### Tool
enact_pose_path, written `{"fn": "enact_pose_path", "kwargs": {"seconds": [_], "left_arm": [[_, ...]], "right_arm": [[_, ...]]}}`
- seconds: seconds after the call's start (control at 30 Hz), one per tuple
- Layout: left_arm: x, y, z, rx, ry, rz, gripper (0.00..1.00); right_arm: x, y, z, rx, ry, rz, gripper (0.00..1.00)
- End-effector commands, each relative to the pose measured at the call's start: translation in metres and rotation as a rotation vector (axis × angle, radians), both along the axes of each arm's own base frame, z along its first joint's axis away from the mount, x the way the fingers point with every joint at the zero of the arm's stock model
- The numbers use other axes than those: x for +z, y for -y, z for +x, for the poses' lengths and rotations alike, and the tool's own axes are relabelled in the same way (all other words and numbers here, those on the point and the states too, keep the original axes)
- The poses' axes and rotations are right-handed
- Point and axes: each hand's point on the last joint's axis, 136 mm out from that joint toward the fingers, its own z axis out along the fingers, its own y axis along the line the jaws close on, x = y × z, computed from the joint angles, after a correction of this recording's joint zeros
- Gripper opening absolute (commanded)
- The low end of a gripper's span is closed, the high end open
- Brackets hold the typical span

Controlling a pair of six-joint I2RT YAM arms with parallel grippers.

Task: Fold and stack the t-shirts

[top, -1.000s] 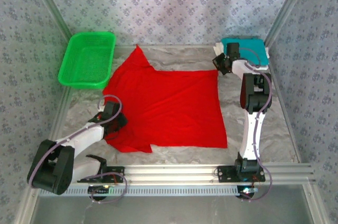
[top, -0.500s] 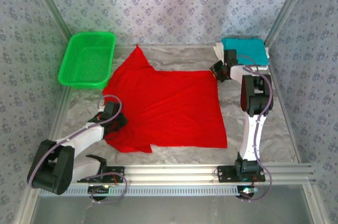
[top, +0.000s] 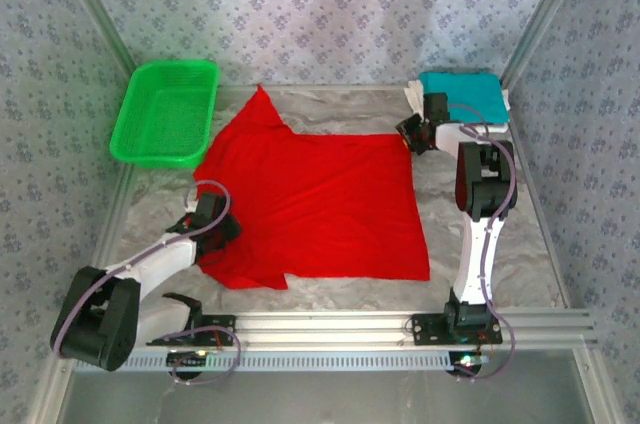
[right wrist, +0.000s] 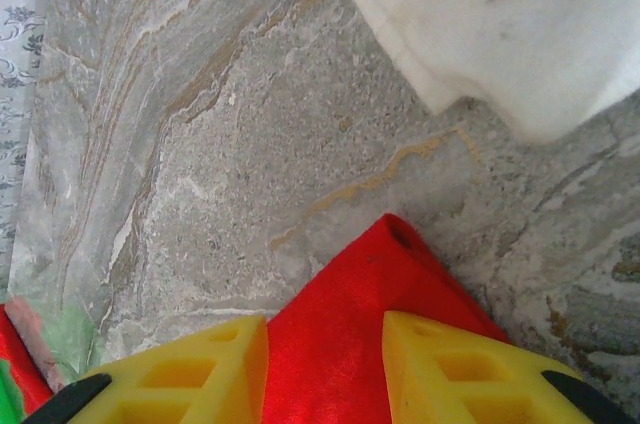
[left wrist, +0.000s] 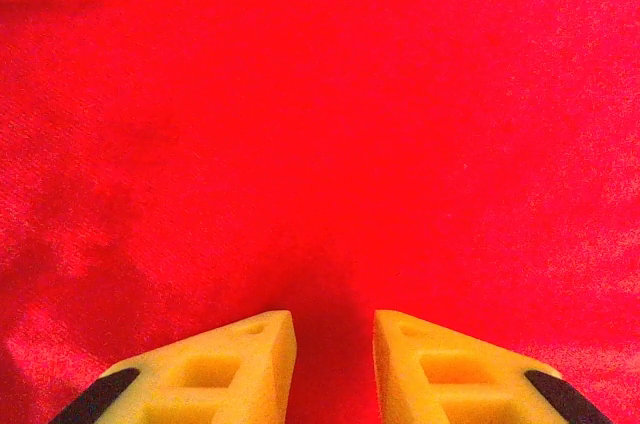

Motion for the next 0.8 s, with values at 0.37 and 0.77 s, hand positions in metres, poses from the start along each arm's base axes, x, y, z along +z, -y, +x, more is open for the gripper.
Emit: {"fn": "enact_pose_path", "kwargs": {"seconds": [0.37, 0.77], "left_arm": [[-0.022, -0.017, -0.029, 0.014, -0.117, 0.070, 0.29], [-0.022, -0.018, -0.030, 0.017, -0.118, 0.069, 0.29]], "right_arm": [[0.013, -0.002, -0.016, -0.014, -0.029, -0.023, 0.37], [-0.003, 0.002, 0.002, -0.069, -0.060, -0.021, 0.39]]}}
